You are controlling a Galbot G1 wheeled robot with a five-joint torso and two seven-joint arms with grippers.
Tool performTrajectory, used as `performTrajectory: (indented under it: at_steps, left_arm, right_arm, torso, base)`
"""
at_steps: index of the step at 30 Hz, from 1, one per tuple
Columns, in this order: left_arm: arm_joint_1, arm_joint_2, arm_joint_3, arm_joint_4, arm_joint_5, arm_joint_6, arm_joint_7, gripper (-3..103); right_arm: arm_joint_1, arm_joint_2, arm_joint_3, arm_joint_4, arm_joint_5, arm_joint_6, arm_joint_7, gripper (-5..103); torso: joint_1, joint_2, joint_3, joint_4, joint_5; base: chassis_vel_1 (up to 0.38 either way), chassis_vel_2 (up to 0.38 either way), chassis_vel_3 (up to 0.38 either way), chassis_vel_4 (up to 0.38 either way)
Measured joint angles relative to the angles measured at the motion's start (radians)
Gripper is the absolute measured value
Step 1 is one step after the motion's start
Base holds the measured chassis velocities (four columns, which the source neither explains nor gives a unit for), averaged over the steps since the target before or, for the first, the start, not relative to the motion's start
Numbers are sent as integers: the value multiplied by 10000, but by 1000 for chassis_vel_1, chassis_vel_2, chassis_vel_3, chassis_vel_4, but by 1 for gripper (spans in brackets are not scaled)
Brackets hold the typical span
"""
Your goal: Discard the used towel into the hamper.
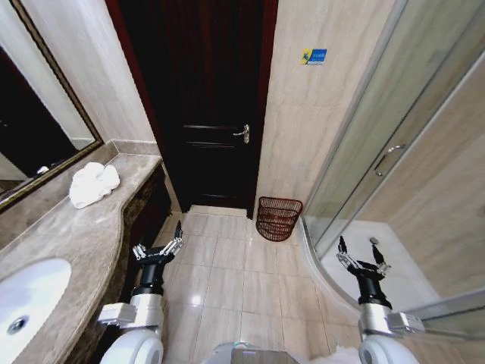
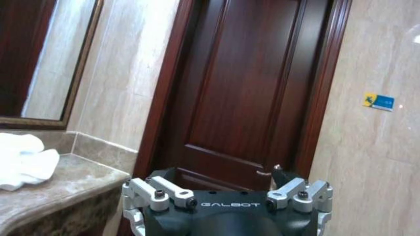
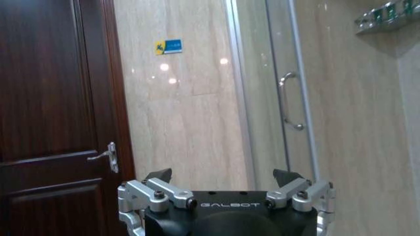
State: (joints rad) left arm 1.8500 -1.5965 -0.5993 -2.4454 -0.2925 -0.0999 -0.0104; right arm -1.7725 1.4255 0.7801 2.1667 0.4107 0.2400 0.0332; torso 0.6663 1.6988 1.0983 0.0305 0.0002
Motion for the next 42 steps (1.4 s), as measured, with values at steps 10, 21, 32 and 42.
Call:
performTrajectory:
  at_steps: [10, 21, 32, 42]
  left_arm:
    - [-253, -39, -66, 153, -42, 46, -112, 98]
    - [-512, -124, -158, 367, 48, 30, -223, 95]
    - [-591, -120, -193, 450, 426, 199, -489, 99]
    - [-587, -117, -256, 238, 366, 844, -1220, 100]
  right_arm:
    - [79, 126, -141, -54, -850, 85, 247, 100]
    - [133, 174, -255, -88, -2001, 185, 783, 100]
    - [541, 275, -360, -50, -3369, 480, 1384, 100]
    - [745, 221, -601, -66, -2758, 822, 2084, 100]
  torso:
    - [-4, 0, -1, -2, -2]
    - [-7, 1, -2, -4, -4]
    - [-9, 2, -3, -6, -2]
    - [-5, 1, -1, 0, -2]
  base:
    - [-154, 156, 148, -159]
    - [-149, 147, 146, -146]
    - [-154, 151, 147, -162]
    - [-231, 235, 236, -233]
